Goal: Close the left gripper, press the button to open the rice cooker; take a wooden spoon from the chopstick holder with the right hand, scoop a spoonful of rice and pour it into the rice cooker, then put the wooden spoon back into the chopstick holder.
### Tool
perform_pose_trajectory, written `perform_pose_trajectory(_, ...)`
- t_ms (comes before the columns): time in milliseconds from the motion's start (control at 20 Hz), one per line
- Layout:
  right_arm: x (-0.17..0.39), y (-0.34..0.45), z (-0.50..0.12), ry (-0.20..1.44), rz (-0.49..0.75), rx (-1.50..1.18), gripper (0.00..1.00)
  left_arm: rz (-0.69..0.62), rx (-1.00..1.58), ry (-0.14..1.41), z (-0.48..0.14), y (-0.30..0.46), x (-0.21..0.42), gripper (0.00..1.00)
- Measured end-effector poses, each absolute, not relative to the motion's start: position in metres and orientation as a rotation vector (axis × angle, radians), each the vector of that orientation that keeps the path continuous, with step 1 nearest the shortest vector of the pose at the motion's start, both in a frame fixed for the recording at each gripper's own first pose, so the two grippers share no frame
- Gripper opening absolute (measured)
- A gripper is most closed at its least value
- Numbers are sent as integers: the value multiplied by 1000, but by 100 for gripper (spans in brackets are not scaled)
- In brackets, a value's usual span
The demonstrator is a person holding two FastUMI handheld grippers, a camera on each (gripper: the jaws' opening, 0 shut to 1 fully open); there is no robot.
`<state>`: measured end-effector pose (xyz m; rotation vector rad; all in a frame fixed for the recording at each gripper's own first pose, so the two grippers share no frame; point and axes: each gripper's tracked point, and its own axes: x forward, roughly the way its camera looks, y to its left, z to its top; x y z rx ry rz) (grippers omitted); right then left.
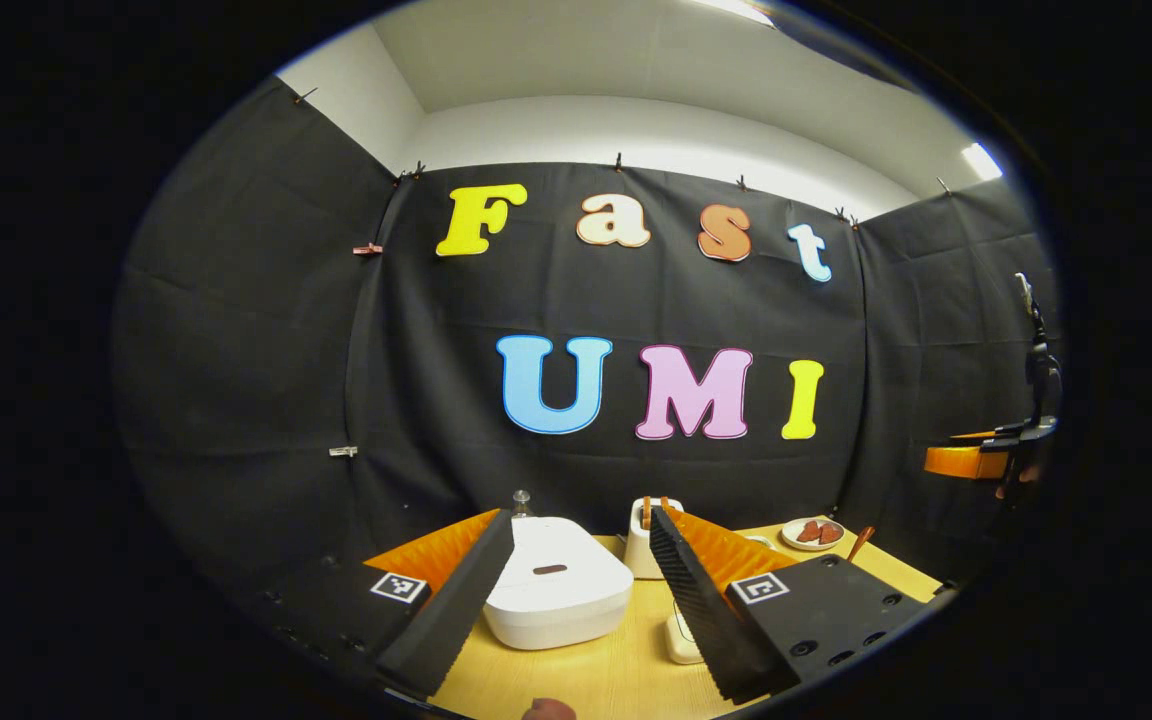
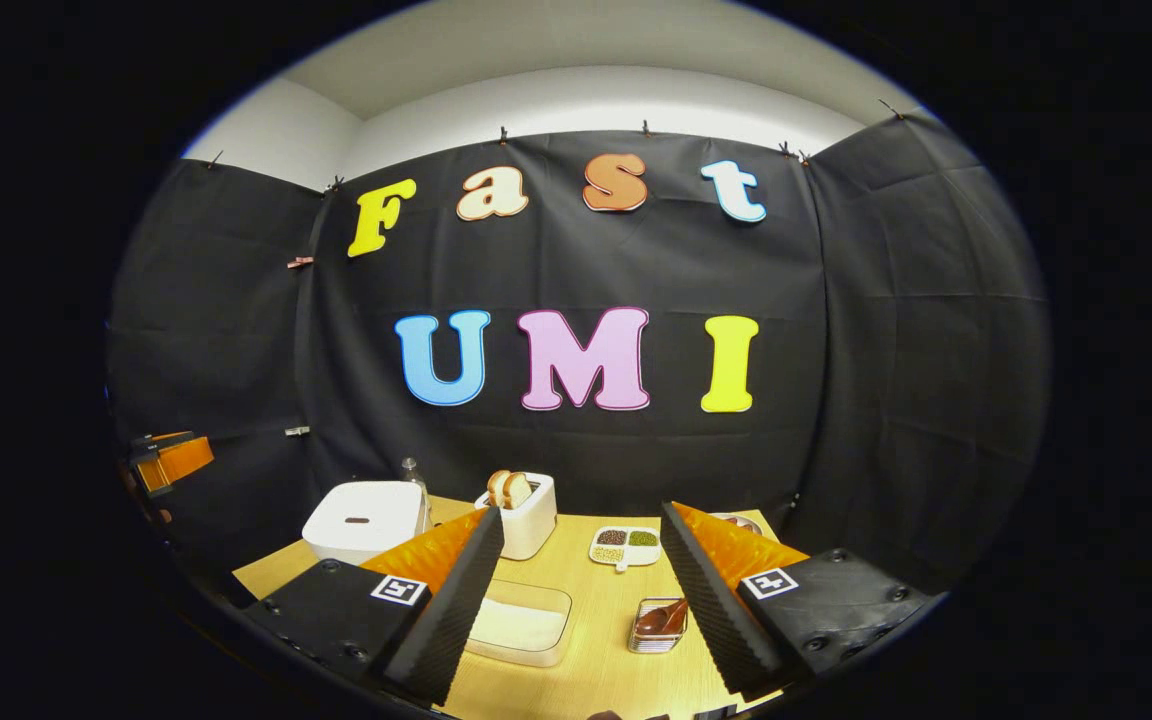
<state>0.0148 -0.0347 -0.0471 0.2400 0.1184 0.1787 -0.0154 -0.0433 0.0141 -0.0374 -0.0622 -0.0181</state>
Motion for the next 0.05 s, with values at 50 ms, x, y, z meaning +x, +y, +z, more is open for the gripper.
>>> perform_pose_trajectory(50, 15, -36, -48, 121, 175, 242, 98, -18, -36, -61, 14, -44, -15, 95)
